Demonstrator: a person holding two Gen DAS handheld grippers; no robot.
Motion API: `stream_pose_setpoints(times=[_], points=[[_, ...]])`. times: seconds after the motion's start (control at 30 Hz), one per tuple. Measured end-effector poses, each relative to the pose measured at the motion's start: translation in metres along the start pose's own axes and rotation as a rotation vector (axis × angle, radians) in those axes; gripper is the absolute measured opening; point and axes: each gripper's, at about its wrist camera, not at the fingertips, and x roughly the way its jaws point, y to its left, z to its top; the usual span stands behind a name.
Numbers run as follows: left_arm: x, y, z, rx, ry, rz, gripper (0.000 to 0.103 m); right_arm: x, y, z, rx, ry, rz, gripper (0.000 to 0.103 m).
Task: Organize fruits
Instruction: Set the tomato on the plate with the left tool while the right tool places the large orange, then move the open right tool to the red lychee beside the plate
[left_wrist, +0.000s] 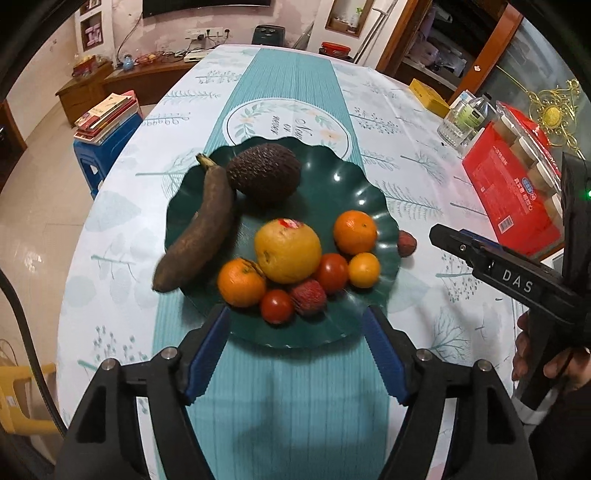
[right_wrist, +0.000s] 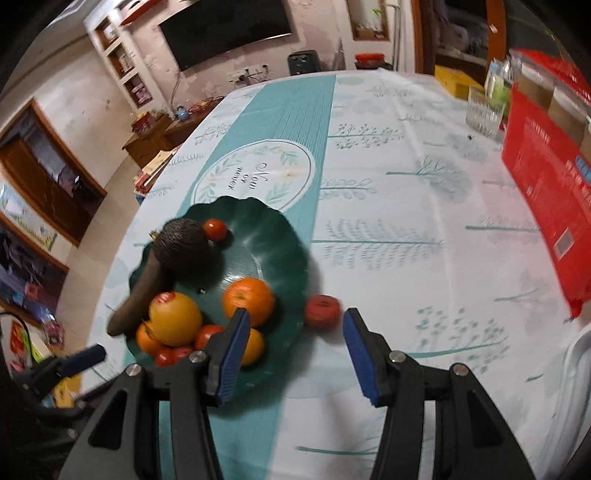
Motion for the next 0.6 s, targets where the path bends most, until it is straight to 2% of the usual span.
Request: stream_pose_setpoints(times=[0.33,0.6], points=[[0.004,-0.019,-0.024,-0.056,0.01,0.043,0.073,0.014,-0.021,-0.02,-0.19,-0.071,0.042,0.053],[0.003,-0.01,-0.033,-0.11,0.016,0.098,0.073,0.031,-0.022,-0.029,-0.303,-0.134,0.045,0.053]])
